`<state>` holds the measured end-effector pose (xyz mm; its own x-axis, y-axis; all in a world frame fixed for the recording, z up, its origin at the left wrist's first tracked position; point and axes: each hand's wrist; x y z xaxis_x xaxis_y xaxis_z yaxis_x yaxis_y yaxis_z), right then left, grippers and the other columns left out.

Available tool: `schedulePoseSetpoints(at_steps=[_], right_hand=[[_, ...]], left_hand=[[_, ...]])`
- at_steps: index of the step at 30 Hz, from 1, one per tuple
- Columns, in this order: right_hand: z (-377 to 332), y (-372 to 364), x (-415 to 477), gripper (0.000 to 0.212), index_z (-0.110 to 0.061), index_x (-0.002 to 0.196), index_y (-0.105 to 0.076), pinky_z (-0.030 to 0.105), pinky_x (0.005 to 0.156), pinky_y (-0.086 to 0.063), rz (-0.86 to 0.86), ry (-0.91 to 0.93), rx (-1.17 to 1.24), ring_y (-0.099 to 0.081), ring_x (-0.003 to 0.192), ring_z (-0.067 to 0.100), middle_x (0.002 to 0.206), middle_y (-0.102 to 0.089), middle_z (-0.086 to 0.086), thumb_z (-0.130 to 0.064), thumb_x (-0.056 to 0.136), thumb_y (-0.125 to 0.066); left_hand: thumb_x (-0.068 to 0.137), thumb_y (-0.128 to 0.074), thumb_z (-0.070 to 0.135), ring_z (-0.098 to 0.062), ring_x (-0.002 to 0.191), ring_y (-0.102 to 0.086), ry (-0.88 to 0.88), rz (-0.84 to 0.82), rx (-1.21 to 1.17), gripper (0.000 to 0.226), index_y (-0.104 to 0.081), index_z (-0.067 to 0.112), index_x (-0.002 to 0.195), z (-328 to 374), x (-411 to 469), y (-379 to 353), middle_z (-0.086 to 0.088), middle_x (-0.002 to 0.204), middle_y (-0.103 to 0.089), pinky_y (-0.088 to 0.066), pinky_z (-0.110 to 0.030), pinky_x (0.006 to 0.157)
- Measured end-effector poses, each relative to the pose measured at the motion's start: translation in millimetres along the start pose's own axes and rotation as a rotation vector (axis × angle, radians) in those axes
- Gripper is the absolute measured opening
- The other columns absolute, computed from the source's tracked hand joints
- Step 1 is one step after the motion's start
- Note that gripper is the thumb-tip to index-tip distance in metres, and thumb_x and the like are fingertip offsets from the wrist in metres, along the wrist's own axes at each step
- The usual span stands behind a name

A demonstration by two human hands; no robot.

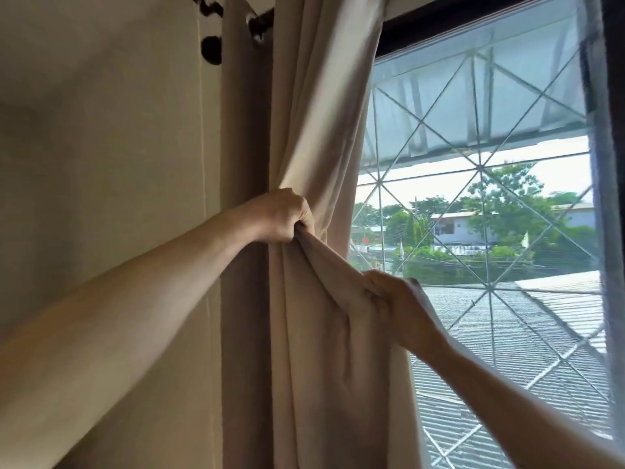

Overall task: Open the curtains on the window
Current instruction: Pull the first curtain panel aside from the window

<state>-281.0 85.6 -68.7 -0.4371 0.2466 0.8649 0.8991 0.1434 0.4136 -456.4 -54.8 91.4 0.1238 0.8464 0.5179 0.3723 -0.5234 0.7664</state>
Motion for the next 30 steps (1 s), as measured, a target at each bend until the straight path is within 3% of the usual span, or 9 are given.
schedulePoseSetpoints(at_steps=[2,7,11,13,15,20,25,27,30], right_hand=[[2.6,-13.0,8.2,0.012,-0.008,0.075,-0.053,0.028,0.049,-0.029,-0.018,-0.002,0.052,-0.038,0.056,-0.002,0.055,-0.043,-0.009,-0.02,0.078,-0.051],[-2.6,-42.2,21.7,0.007,-0.011,0.079,-0.061,0.034,0.057,-0.044,-0.032,0.065,-0.036,-0.049,0.051,0.007,0.055,-0.06,0.009,-0.009,0.077,-0.055],[-13.4,-68.7,28.7,0.008,-0.007,0.085,-0.063,0.029,0.053,-0.037,-0.09,0.019,0.084,-0.056,0.056,0.023,0.066,-0.063,0.02,-0.009,0.084,-0.055],[-18.3,-81.0,33.7,0.018,-0.001,0.087,-0.063,0.029,0.058,-0.036,-0.1,0.009,0.163,-0.049,0.057,0.015,0.068,-0.062,0.019,-0.014,0.087,-0.051],[-20.5,-91.6,39.0,0.016,0.001,0.082,-0.061,0.031,0.054,-0.032,-0.078,0.006,0.173,-0.038,0.049,0.012,0.065,-0.058,0.025,-0.013,0.087,-0.053],[-31.6,-126.8,52.7,0.005,-0.003,0.076,-0.057,0.031,0.049,-0.028,-0.079,0.082,-0.001,-0.036,0.05,0.006,0.061,-0.058,0.018,-0.002,0.081,-0.058],[-39.5,-167.1,69.1,0.016,-0.006,0.068,-0.045,0.032,0.049,-0.022,-0.06,0.041,0.028,-0.027,0.049,0.004,0.055,-0.03,-0.005,-0.007,0.08,-0.056],[-43.8,-180.8,73.9,0.024,-0.012,0.065,-0.033,0.033,0.049,-0.021,-0.061,0.057,-0.019,-0.023,0.052,0.006,0.056,-0.026,-0.007,-0.003,0.073,-0.053],[-49.6,-194.9,79.6,0.026,-0.014,0.066,-0.029,0.034,0.045,-0.025,-0.05,0.083,-0.094,-0.021,0.052,0.011,0.054,-0.024,-0.003,-0.001,0.07,-0.051]], left_hand=[[0.05,-0.045,-0.01,0.001,0.07,-0.059,0.053,0.003,0.021,0.06,-0.079,0.025,0.085,-9.6,-4.4,-2.6,0.017,0.07,-0.07,-0.037,-0.007,0.056],[0.052,-0.046,-0.012,-0.005,0.078,-0.063,0.136,-0.039,0.048,0.061,-0.08,0.022,0.089,-24.6,-19.1,-1.2,0.007,0.086,-0.077,-0.048,-0.02,0.068],[0.054,-0.047,-0.014,-0.007,0.078,-0.063,0.165,-0.07,0.06,0.06,-0.08,0.02,0.09,-44.6,-30.4,-2.2,0.006,0.085,-0.077,-0.047,-0.02,0.067],[0.053,-0.046,-0.014,-0.007,0.076,-0.063,0.155,-0.068,0.061,0.059,-0.079,0.019,0.088,-55.8,-35.6,-4.4,0.007,0.08,-0.075,-0.046,-0.019,0.065],[0.051,-0.045,-0.013,-0.006,0.074,-0.062,0.139,-0.056,0.047,0.058,-0.079,0.019,0.086,-70.2,-41.5,-9.0,0.011,0.072,-0.071,-0.044,-0.018,0.064],[0.048,-0.043,-0.01,-0.003,0.069,-0.061,0.115,-0.022,0.026,0.059,-0.079,0.021,0.084,-116.4,-56.2,-20.3,0.008,0.076,-0.075,-0.046,-0.018,0.062],[0.048,-0.044,-0.009,-0.002,0.073,-0.062,0.105,-0.001,0.031,0.06,-0.078,0.023,0.086,-158.1,-66.5,-31.0,0.008,0.081,-0.077,-0.044,-0.016,0.064],[0.048,-0.045,-0.009,0.002,0.073,-0.06,0.095,0.009,0.035,0.06,-0.078,0.024,0.086,-172.5,-69.3,-34.7,0.009,0.083,-0.077,-0.042,-0.015,0.065],[0.048,-0.045,-0.008,-0.004,0.076,-0.064,0.099,0.01,0.028,0.06,-0.078,0.024,0.086,-188.7,-71.1,-37.8,0.008,0.082,-0.077,-0.047,-0.019,0.066]])
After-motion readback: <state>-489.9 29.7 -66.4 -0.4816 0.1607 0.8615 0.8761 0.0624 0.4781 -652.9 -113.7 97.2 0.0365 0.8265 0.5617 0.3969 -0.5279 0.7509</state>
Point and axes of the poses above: each hand's wrist, its own x-axis towards the middle knuckle, its own y-axis out of the back of the hand, z = x × y
